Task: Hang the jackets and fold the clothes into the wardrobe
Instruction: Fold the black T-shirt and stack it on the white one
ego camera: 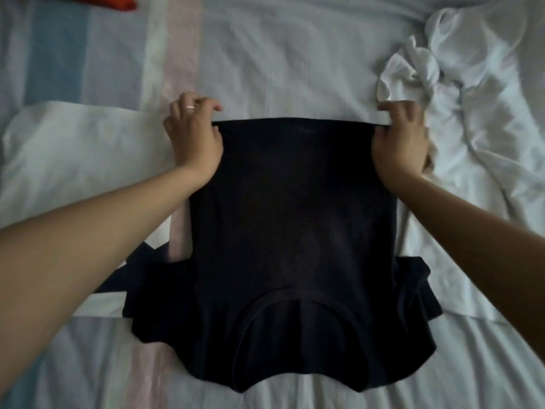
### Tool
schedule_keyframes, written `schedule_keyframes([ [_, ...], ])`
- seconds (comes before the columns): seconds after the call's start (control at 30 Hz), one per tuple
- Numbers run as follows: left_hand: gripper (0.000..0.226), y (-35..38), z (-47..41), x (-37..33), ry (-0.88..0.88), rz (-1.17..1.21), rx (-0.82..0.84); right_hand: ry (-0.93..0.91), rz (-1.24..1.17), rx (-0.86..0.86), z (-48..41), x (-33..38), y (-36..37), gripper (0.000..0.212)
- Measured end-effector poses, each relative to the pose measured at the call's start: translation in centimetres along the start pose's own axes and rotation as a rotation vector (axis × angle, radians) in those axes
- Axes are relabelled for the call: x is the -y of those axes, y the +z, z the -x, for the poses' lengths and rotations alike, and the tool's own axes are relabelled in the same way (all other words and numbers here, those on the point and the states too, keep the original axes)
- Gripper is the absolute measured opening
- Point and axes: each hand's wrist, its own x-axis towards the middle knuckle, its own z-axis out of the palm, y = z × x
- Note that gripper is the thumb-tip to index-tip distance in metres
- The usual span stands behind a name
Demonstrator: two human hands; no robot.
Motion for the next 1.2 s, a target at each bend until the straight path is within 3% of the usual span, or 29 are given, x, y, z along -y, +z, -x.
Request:
schedule_keyframes([
  [0.1, 0.03, 0.6, 0.0, -1.8, 0.368, 0.023, 0.091, -0.437, 0.065, 0.188, 1.0, 2.2, 0.9, 0.041],
  [0.2, 0.033, 1.3, -0.5, -3.4, 0.492, 0.049, 0.254, -0.423, 0.1, 0.284, 0.6, 3.6, 1.6, 0.042],
  [0.4, 0.035, 1.5, -2.4, -4.8, 0.32, 0.102, 0.472, -0.255, 0.096, 0.463, -2.2, 4.6, 1.0, 0.045],
  [0.6, 0.023, 1.2, -4.1, -5.9, 0.254, -0.069, 0.677, -0.24, 0.264, 0.549, -3.1, 4.7, 0.7, 0.044],
  [0.8, 0.03, 1.4, -4.9, -5.5, 0.388, -0.055, 0.666, -0.089, 0.018, 0.667, -3.3, 4.8, 0.8, 0.033],
  [1.0, 0.023, 2.1, -4.8, -5.3, 0.294, 0.103, 0.653, -0.079, 0.121, 0.604, -3.3, 3.7, 0.4, 0.038],
  [1.13, 0.017, 2.3, -5.3, -5.5, 0.219, 0.198, 0.539, 0.056, -0.22, 0.569, -3.5, 2.8, 0.6, 0.027],
  [1.2, 0.015, 2.5, -5.3, -5.5, 0.196, 0.212, 0.535, 0.08, -0.281, 0.537, -3.6, 2.6, 0.3, 0.022],
])
